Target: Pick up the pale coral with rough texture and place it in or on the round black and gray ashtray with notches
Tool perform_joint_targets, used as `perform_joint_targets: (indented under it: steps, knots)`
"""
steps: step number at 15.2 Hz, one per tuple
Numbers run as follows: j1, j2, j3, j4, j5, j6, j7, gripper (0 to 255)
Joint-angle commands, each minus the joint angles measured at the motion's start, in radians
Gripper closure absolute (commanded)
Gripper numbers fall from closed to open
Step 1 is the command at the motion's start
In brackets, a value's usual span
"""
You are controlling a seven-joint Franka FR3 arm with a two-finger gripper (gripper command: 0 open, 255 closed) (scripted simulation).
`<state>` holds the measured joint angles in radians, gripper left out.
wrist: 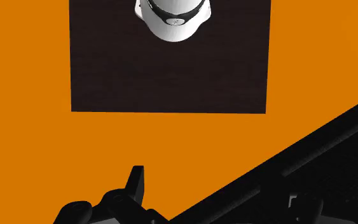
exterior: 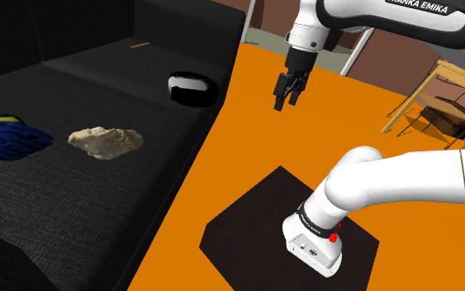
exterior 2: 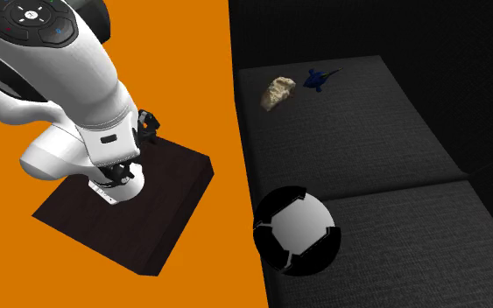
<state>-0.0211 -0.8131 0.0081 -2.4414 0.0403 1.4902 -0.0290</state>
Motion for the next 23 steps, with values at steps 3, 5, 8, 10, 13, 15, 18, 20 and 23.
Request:
perform_joint_targets:
  steps: [3,5,8,10,13,15,18,20,23]
  knots:
    - [0.028,0.057,0.018,0.019,0.010,0.053,-0.025,0]
    - [0.056,0.113,0.036,0.040,0.018,0.103,-0.051,0]
    - [0.094,0.197,0.064,0.079,0.027,0.171,-0.088,0]
    - [0.118,0.252,0.084,0.108,0.032,0.213,-0.112,0]
    - [0.152,0.332,0.115,0.155,0.035,0.269,-0.146,0]
    - [0.173,0.384,0.136,0.189,0.035,0.303,-0.168,0]
    - [0.204,0.460,0.169,0.244,0.030,0.349,-0.199,0]
    - [0.223,0.510,0.191,0.281,0.024,0.376,-0.218,0]
    - [0.252,0.582,0.226,0.339,0.010,0.412,-0.245,0]
